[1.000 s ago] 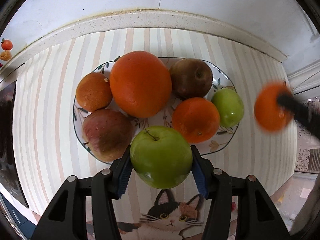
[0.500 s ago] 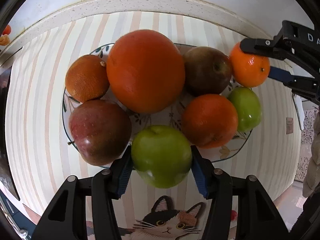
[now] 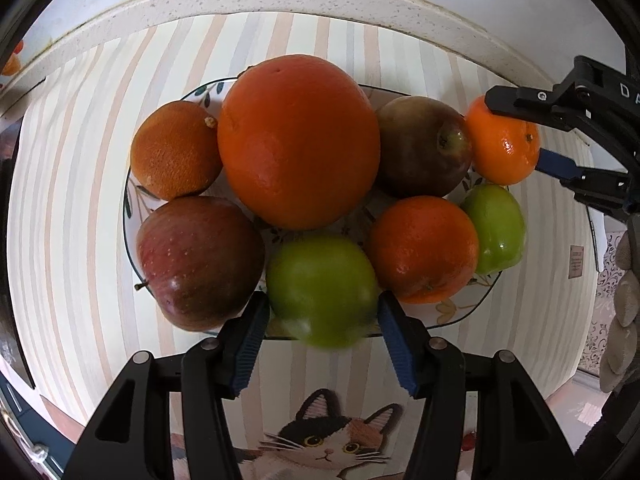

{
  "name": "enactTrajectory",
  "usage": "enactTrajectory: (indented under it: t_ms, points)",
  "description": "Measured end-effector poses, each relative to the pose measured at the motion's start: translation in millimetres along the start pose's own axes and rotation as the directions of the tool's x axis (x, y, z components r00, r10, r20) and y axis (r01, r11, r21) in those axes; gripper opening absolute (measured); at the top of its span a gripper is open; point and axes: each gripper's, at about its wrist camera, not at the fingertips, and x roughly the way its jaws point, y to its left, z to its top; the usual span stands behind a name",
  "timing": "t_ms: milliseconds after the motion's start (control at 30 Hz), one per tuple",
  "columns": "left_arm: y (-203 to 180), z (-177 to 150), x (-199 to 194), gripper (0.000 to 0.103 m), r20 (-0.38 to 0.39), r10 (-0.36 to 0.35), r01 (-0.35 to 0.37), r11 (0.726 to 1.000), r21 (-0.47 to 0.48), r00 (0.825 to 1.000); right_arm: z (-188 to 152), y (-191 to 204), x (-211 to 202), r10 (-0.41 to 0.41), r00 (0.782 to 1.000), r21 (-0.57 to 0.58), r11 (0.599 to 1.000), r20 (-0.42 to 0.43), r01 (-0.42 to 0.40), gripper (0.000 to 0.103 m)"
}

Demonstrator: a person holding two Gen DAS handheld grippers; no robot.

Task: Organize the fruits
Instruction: 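Open the left tool over the plate while the right tool releases the tangerine, then lift both tools away from the plate toward the cherry tomatoes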

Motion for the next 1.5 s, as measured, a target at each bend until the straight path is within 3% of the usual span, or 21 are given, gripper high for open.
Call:
enactTrajectory:
  t_ms: [100, 167, 300, 433, 567, 867, 1500]
  points:
    - [-1.9, 1.4, -5.6, 0.060, 0.003, -0.017, 0.017, 1.000, 0.004, 1.000, 0.2, -2.9, -3.1, -0.008, 1.000, 0.013, 1.000, 0.003, 0.008, 0.083]
    - [-3.4, 1.5, -11.4, 0.062, 0.010, -0.021, 0.021, 1.000, 0.012, 1.000, -0.7, -3.5, -7.1, -0.012, 1.000, 0.013, 1.000, 0.011, 0.012, 0.086]
    - [-5.9, 2.4, -25.9, 0.080, 0.013, -0.028, 0.028, 1.000, 0.012, 1.000, -6.6, 2.2, -21.2, -0.039, 0.999, -0.013, 0.999, 0.031, 0.040, 0.095]
    - [-0.3, 0.7, -48.6, 0.088, 0.067, 0.005, -0.007, 1.000, 0.022, 0.998, -29.7, 20.7, -47.0, -0.136, 0.985, -0.105, 0.983, 0.104, 0.147, 0.098]
    - [15.8, -9.3, -71.6, 0.089, 0.113, 0.035, -0.037, 0.999, 0.019, 0.993, -62.2, 34.7, -67.6, -0.191, 0.966, -0.161, 0.962, 0.172, 0.219, 0.098]
    - [34.2, -31.9, -98.2, 0.089, 0.174, 0.072, -0.075, 0.997, 0.011, 0.982, -133.2, 54.1, -102.6, -0.225, 0.934, -0.176, 0.944, 0.276, 0.279, 0.098]
    - [20.9, -116.0, -191.2, 0.089, 0.341, 0.055, -0.087, 0.993, 0.079, 0.938, -224.7, 91.8, -199.6, -0.179, 0.886, -0.191, 0.940, 0.428, 0.282, 0.098]
